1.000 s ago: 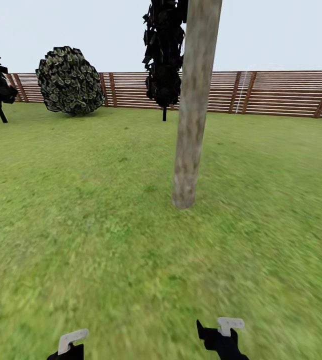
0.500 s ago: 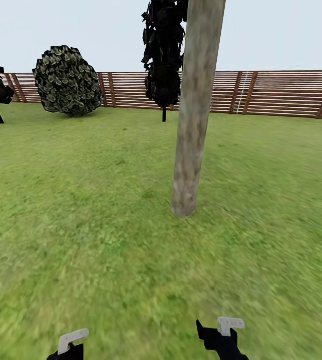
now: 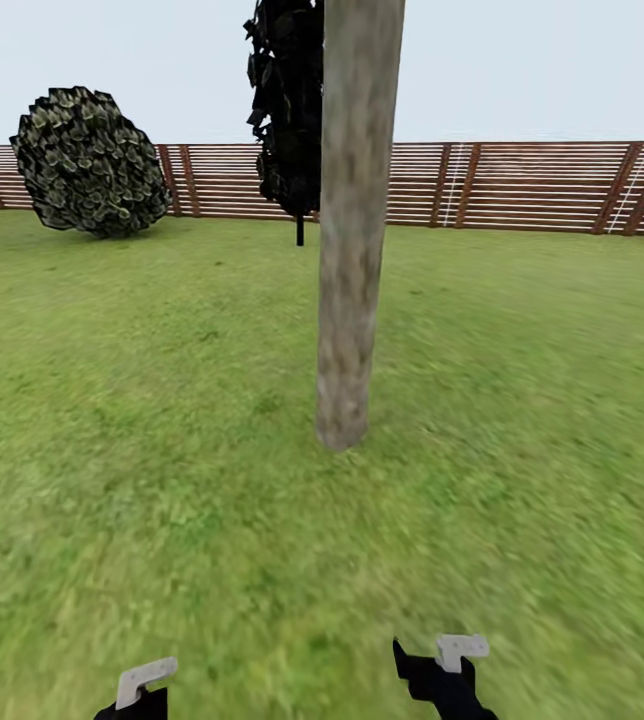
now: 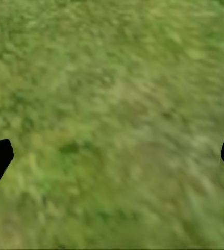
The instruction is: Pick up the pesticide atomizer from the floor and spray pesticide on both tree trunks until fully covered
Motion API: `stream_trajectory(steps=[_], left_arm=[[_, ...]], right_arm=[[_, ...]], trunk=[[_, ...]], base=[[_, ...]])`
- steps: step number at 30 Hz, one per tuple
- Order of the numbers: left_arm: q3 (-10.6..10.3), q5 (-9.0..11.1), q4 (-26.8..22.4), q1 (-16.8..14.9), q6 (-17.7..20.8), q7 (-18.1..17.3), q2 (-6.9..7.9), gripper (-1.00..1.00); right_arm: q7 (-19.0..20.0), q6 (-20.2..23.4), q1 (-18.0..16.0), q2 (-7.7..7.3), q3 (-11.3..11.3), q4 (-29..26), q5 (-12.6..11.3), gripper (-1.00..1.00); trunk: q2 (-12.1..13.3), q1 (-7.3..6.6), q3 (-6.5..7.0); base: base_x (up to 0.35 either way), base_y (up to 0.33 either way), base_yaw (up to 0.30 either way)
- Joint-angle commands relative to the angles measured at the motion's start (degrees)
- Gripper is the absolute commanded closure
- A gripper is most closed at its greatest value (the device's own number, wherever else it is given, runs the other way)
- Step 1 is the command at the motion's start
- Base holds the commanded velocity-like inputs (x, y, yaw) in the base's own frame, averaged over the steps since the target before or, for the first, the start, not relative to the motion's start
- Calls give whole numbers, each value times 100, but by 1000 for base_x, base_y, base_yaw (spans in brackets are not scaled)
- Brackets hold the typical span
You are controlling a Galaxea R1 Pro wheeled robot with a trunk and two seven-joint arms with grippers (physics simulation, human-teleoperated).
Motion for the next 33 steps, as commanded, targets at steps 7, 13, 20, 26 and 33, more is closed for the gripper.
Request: stream_trajectory(steps=[7,13,20,26,33], left_arm=[[-1,-4,0,0,0,3,0,100],[-1,-4,4,0,0,3,0,100],[-1,-4,8,0,0,3,0,100],[-1,-4,8,0,0,3,0,100],[-1,-4,8,0,0,3,0,100]], right_arm=[[-7,1,1,0,-2,3,0,-100],[-3,0,2,0,0,3,0,-100],[-3,0,0,0,0,3,0,-100],[-6,0,2,0,0,3,0,-100],[-11,-83,3,0,-5,45,9,-100]], trunk=[[0,0,0],[0,0,0],[0,0,0],[0,0,0],[0,0,0]], base=[[340,-82,-3],[340,-82,-40],[340,-82,-255],[339,-82,-167],[315,-32,-16]])
